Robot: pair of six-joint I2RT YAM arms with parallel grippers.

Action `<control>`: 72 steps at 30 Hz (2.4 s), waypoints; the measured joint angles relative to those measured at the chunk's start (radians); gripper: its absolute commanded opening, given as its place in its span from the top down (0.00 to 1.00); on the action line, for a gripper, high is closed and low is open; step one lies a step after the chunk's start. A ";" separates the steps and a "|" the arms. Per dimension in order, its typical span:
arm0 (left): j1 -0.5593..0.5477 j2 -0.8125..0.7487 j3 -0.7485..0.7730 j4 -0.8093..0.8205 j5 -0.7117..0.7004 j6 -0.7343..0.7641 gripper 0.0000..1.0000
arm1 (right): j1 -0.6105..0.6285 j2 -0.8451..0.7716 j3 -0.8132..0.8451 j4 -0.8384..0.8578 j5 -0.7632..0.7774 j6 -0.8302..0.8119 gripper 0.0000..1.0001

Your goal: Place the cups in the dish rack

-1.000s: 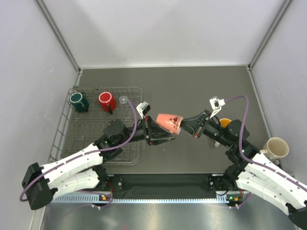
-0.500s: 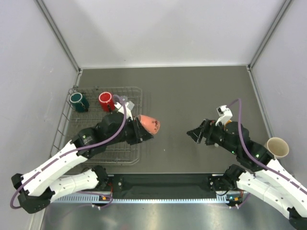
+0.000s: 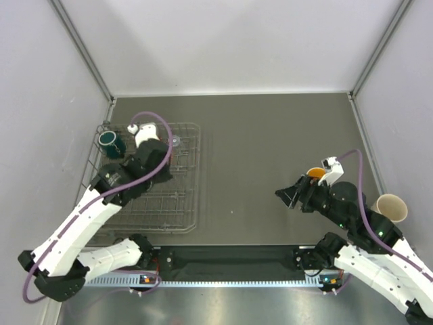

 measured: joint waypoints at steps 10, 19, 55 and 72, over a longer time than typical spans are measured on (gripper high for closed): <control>0.588 0.134 -0.081 0.154 0.156 0.271 1.00 | 0.000 0.085 0.094 -0.019 -0.011 -0.104 0.18; 0.765 0.249 -0.180 0.346 0.248 0.383 1.00 | 0.000 0.211 0.092 0.060 -0.116 -0.196 0.18; 0.906 0.702 -0.145 0.678 0.274 0.381 1.00 | 0.000 0.104 -0.010 0.192 -0.212 -0.261 0.17; 0.924 0.830 -0.065 0.720 0.330 0.417 1.00 | 0.000 0.119 -0.010 0.192 -0.209 -0.264 0.17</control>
